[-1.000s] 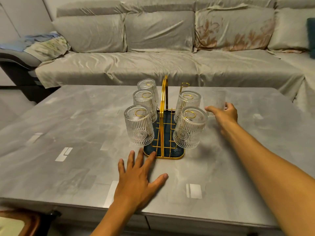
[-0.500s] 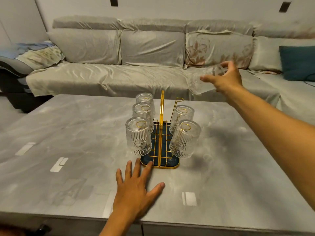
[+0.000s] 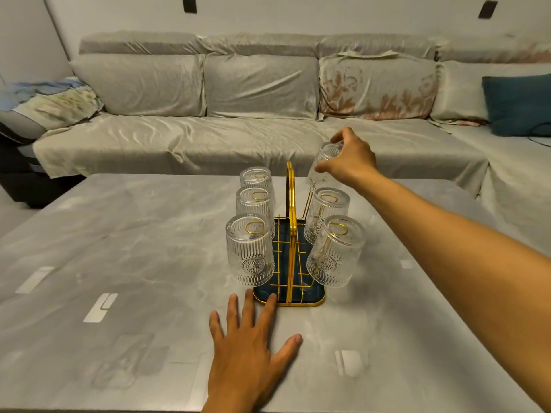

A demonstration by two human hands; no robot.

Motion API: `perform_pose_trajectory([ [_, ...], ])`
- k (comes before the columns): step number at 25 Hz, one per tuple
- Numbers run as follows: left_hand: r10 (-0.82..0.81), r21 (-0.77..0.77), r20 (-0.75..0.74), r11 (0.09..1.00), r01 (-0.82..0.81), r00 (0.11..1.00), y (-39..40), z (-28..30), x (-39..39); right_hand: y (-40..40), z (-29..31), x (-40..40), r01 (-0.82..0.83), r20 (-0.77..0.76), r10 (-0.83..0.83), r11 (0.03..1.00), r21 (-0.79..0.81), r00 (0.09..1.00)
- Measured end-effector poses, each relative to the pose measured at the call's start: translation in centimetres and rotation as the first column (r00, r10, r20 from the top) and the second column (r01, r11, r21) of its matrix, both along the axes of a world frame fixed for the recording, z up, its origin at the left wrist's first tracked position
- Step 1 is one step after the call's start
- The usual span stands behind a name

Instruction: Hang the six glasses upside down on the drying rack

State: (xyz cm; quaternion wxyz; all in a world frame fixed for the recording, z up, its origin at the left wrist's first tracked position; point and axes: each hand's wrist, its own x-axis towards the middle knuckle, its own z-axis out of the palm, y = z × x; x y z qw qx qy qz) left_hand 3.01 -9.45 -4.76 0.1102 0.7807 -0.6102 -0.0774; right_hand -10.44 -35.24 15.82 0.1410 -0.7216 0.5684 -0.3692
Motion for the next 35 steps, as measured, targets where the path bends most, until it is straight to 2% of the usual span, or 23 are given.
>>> perform_pose_trajectory([
  [17,-0.006,0.001,0.01,1.0,0.006,1.0,0.0,0.0,0.0,-1.3,-2.2,1.7,-0.047,-0.116,0.071,0.979,0.196,0.991],
  [28,-0.008,0.028,0.013,1.0,0.007,1.0,-0.2,0.1,0.1,-1.6,-2.5,2.2,-0.019,-0.224,0.073,0.972,0.235,0.972],
  [33,0.0,0.029,-0.01,1.0,0.0,1.0,-0.2,0.2,0.0,-1.2,-2.7,2.0,-0.056,-0.163,0.103,0.961,0.27,0.981],
  [35,-0.01,0.034,-0.014,0.999,0.01,1.0,-0.2,-0.1,0.1,-0.5,-2.5,1.3,-0.092,-0.08,0.114,0.968,0.235,0.99],
])
